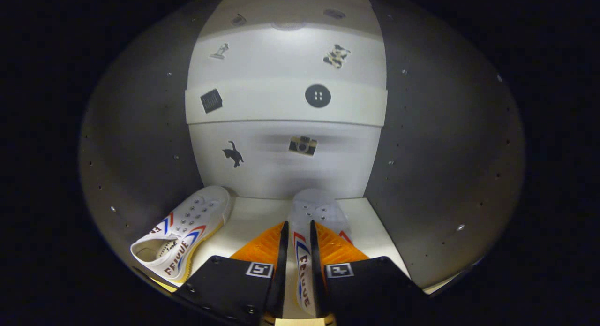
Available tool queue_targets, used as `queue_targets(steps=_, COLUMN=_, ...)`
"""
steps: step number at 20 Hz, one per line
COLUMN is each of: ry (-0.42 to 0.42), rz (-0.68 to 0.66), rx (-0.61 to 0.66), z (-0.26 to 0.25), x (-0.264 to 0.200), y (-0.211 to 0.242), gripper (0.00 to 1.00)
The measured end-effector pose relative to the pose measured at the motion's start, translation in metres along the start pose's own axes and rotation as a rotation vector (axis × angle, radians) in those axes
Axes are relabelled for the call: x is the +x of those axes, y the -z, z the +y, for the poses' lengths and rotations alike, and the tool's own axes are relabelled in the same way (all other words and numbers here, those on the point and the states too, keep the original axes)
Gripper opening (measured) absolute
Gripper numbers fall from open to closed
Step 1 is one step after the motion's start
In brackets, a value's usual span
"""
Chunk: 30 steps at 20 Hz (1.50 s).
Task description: Open the shoe cabinet door, grab the shoes and put them into the shoe cabinet, then close the shoe cabinet door.
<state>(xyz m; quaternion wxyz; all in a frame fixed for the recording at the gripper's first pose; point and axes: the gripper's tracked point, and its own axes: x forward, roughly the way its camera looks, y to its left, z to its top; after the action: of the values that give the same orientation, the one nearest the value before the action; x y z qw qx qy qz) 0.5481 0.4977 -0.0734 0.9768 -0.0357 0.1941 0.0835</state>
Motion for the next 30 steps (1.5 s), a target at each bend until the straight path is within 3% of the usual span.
queue_targets(steps=1, ry=-0.002, rz=-0.027, rx=-0.004, z=0.003, x=-0.013, y=-0.007, gripper=0.34)
queue_targets(steps=2, ry=-0.003, rz=-0.052, rx=-0.007, z=0.006, x=-0.026, y=-0.012, gripper=0.35)
queue_targets(steps=7, ry=-0.072, rz=-0.173, rx=0.001, z=0.033, x=-0.126, y=-0.021, gripper=0.92)
queue_targets(steps=14, ry=-0.143, rz=-0.294, rx=0.0, z=0.049, x=-0.271, y=0.0, gripper=0.98)
queue_targets(steps=20, ry=-0.194, rz=-0.301, rx=-0.066, z=0.032, x=-0.378, y=0.037, gripper=0.97)
queue_targets(steps=26, ry=-0.194, rz=-0.27, rx=0.009, z=-0.017, x=-0.472, y=0.086, gripper=0.97)
queue_targets(steps=30, ry=-0.091, rz=-0.267, rx=0.032, z=-0.083, x=-0.519, y=0.104, gripper=0.97)
